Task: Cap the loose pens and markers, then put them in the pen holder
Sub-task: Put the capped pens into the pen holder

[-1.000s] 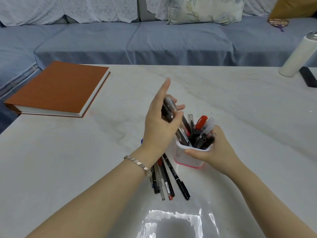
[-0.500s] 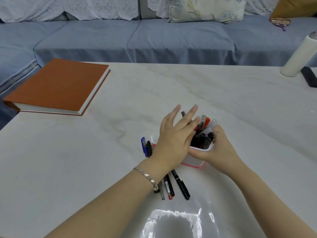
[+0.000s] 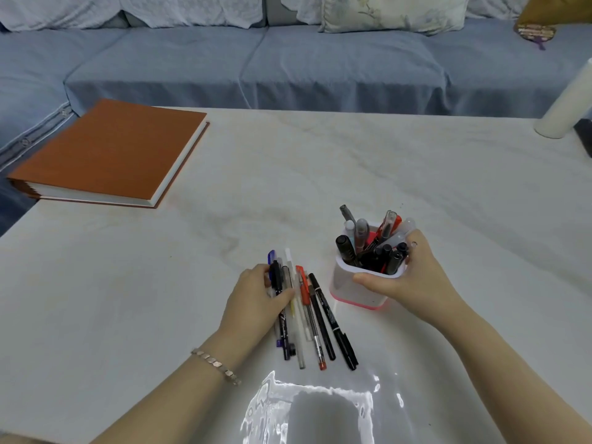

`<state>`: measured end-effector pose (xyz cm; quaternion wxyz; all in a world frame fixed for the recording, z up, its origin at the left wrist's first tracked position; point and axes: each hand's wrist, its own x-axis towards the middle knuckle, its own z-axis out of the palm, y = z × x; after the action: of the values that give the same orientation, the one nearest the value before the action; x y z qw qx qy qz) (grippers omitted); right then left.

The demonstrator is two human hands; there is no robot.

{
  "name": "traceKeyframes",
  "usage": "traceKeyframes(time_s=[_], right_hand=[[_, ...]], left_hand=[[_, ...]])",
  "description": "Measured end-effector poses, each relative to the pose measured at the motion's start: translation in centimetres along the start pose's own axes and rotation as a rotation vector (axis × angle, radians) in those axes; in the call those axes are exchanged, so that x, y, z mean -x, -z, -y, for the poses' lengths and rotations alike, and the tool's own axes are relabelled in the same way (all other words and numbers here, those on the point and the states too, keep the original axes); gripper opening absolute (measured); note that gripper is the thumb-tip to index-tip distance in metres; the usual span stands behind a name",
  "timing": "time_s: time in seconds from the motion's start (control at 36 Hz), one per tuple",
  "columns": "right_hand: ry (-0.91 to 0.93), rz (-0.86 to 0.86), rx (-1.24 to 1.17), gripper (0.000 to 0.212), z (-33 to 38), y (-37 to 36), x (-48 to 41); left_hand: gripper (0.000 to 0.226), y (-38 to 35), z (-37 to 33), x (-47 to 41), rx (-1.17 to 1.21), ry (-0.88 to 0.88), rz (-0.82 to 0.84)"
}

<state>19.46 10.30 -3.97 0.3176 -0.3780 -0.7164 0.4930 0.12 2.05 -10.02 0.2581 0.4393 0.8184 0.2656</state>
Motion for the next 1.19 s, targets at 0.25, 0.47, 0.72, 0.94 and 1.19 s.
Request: traceKeyframes(time_s=[0.25, 0.47, 0.72, 0.94, 1.19], right_hand=[[0.021, -0.053, -0.010, 0.053, -0.3, 0.1, -0.1], [-0.011, -0.055, 0.009, 0.049, -0.6, 0.1, -0.2], [0.007, -0.055, -0.027, 0.049, 1.2, -0.1, 0.1], [-0.019, -0.066, 0.051, 0.040, -0.8, 0.1, -0.1], [-0.015, -0.073, 0.105, 0.047, -2.6, 0.1, -1.0]], left_hand=[[0.019, 0.7, 0.9, -0.4, -0.024, 0.095, 0.083], [0.031, 1.5, 0.6, -0.2, 0.118, 0.056, 0.081], [0.015, 6.3, -8.5, 0.7, 0.656, -0.385, -0.130], [0.018, 3.1, -12.7, 0.4, 0.966, -0.446, 0.025], [0.072, -0.3, -11.6, 0.4, 0.775, -0.354, -0.019]])
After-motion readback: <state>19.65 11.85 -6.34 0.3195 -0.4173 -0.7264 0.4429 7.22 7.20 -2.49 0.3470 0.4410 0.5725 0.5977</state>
